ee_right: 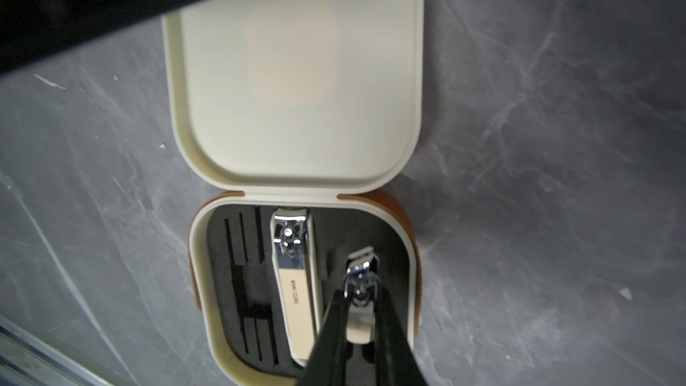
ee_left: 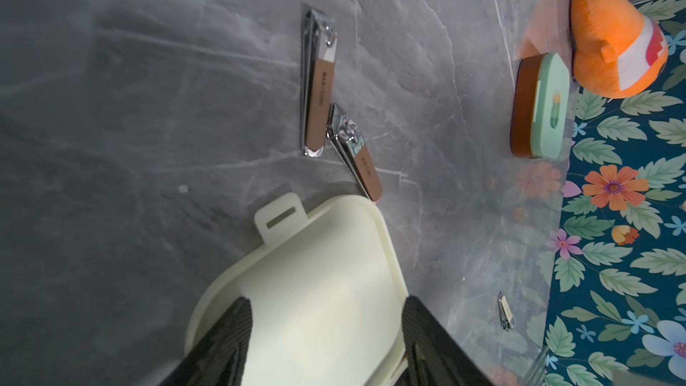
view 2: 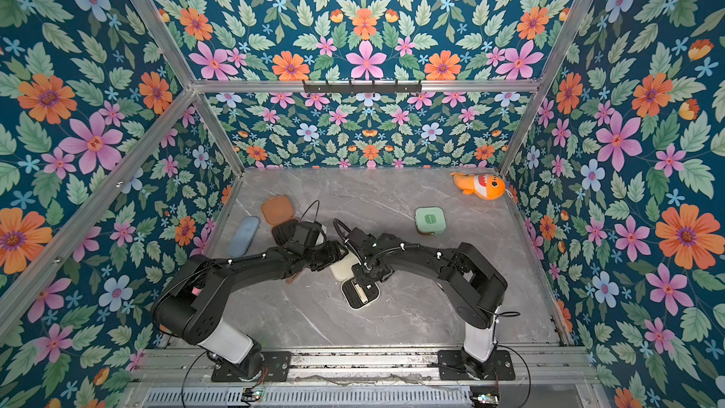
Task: Organize nail clipper sets
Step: Place the nail clipper in the storage box.
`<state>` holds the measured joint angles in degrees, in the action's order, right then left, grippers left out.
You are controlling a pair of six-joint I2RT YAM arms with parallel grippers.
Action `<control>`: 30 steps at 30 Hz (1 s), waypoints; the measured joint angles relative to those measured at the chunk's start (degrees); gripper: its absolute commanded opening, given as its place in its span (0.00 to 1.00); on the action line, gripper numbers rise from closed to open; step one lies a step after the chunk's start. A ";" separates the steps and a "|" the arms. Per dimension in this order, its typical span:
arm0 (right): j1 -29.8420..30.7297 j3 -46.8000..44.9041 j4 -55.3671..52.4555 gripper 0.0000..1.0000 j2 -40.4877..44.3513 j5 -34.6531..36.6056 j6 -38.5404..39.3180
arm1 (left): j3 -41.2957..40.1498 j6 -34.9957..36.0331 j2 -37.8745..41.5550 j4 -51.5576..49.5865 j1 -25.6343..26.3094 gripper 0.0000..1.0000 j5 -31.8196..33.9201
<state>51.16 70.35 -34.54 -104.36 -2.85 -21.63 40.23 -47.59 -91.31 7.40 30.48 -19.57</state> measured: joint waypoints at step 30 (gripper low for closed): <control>1.88 -1.92 0.37 0.11 -0.59 -0.39 0.76 | -0.02 0.02 0.07 -0.11 0.00 0.67 0.17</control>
<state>53.04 68.42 -34.17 -104.95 -3.25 -20.86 40.21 -47.57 -91.24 7.29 30.48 -19.40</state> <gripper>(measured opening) 0.134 0.672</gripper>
